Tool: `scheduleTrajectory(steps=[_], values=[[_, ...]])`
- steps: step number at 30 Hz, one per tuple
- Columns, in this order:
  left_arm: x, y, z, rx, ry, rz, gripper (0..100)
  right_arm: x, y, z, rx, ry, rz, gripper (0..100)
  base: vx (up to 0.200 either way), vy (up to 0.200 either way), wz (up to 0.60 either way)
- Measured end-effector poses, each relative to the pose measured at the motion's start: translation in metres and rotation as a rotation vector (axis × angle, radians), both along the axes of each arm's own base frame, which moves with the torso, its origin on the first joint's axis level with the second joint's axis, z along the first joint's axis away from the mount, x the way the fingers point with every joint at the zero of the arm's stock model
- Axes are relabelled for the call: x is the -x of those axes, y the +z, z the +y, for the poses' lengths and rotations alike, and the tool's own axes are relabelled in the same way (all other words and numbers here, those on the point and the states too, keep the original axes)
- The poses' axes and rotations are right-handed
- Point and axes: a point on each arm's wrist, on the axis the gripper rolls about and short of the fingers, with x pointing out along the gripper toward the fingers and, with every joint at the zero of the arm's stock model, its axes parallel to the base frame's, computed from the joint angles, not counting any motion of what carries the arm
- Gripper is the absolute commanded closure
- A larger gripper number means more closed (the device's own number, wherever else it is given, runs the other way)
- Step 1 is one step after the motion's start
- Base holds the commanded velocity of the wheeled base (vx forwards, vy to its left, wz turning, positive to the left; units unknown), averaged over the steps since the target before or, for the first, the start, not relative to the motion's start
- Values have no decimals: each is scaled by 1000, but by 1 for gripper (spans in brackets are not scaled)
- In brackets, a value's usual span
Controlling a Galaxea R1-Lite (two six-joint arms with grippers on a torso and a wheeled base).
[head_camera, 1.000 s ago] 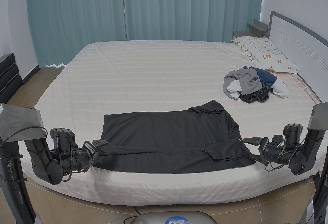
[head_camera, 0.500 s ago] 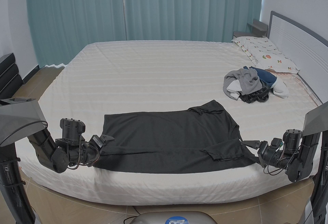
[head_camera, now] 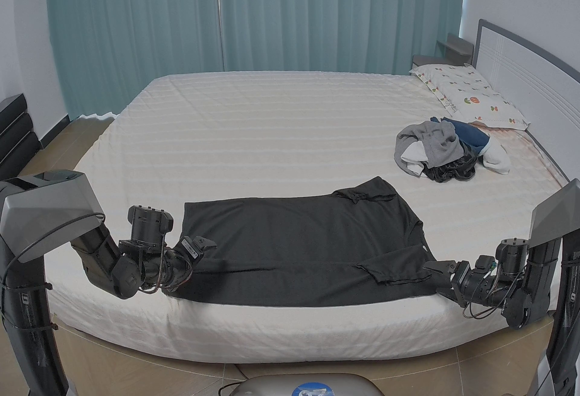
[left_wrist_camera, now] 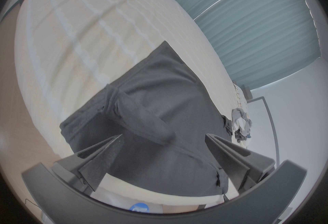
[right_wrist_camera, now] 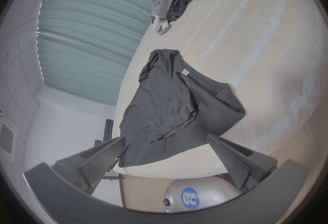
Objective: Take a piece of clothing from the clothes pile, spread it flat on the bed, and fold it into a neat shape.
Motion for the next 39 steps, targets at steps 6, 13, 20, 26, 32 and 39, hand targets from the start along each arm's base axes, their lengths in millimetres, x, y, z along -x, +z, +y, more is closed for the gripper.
scheduleTrajectory(steps=[6,13,20,26,32,39], values=[[-8,-8,-1,-47,10,-7,0,0,-1,0,0,0,3,0,0,0,0],[-27,-11,0,-99,79,-52,0,0,-1,0,0,1,3,0,0,0,0],[-48,-13,8,-39,237,-80,0,-1,-1,0,0,0,3,0,0,0,0],[-57,-13,22,-22,296,-107,0,-1,-1,0,1,-1,3,0,0,0,0],[-58,-11,39,10,353,-106,0,0,0,0,0,-3,-2,0,0,0,0],[-41,-11,58,32,275,-56,0,0,6,-1,1,-9,-19,0,0,0,0]])
